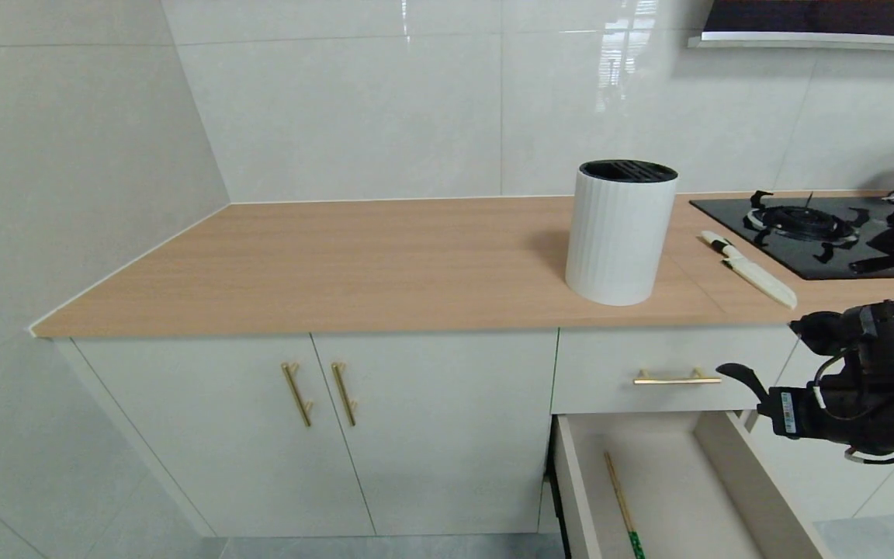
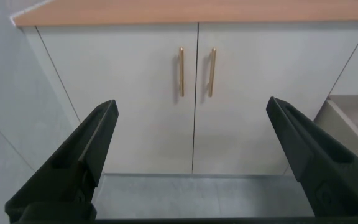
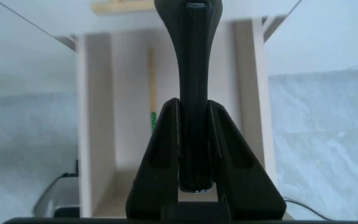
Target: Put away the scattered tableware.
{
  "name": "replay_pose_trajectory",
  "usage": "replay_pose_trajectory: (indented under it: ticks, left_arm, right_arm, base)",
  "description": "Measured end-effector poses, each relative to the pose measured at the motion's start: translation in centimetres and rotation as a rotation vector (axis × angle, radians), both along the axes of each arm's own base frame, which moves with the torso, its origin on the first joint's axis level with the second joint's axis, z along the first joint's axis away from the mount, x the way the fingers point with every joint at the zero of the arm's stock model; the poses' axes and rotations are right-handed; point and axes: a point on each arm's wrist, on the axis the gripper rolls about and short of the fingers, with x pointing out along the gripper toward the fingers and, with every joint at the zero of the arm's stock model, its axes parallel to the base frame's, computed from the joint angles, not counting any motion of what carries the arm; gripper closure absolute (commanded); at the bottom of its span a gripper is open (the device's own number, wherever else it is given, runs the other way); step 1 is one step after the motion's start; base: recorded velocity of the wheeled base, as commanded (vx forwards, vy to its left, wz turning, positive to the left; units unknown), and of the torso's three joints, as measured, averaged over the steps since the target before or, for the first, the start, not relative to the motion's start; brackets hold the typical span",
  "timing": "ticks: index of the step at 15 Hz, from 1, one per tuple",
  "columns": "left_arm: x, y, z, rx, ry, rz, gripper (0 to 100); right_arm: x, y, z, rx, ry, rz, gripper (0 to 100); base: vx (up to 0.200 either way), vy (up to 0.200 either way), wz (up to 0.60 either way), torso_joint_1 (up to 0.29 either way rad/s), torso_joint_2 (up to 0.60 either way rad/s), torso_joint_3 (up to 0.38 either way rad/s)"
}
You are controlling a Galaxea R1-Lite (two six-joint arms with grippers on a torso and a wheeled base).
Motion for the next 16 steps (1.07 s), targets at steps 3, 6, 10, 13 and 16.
replay_pose_trajectory:
  ticks: [3,6,10,13,16]
  left_arm:
    - [0.0,0.0,0.0,0.000,0.000,0.000,0]
    - [0.0,0.0,0.0,0.000,0.000,0.000,0]
    - [0.0,0.0,0.0,-0.001,-0.001,0.000,0]
    - [0.0,0.0,0.0,-0.001,0.000,0.000,0]
    - [0.0,0.0,0.0,0.000,0.000,0.000,0]
  right_arm:
    - [-0.1,0.5,-0.6,-0.003,0.002,0.023,100]
    - [-0.1,1.1,-1.5,-0.005,0.006,0.044,100]
    - [0.9,1.9,-3.5,-0.043,0.002,0.029,100]
    - [1.6,2.0,-5.5,-0.056,0.029,0.026,100]
    - [2.0,2.2,-7.1,-0.059,0.054,0.029,100]
  base:
    - [0.000,0.000,0.00,-0.204,0.50,0.279]
    - [0.000,0.000,0.00,-0.190,0.47,0.279]
    - [0.000,0.000,0.00,-0.172,0.47,0.293]
    - [0.000,0.000,0.00,-0.144,0.45,0.300]
    - [0.000,0.000,0.00,-0.115,0.41,0.295]
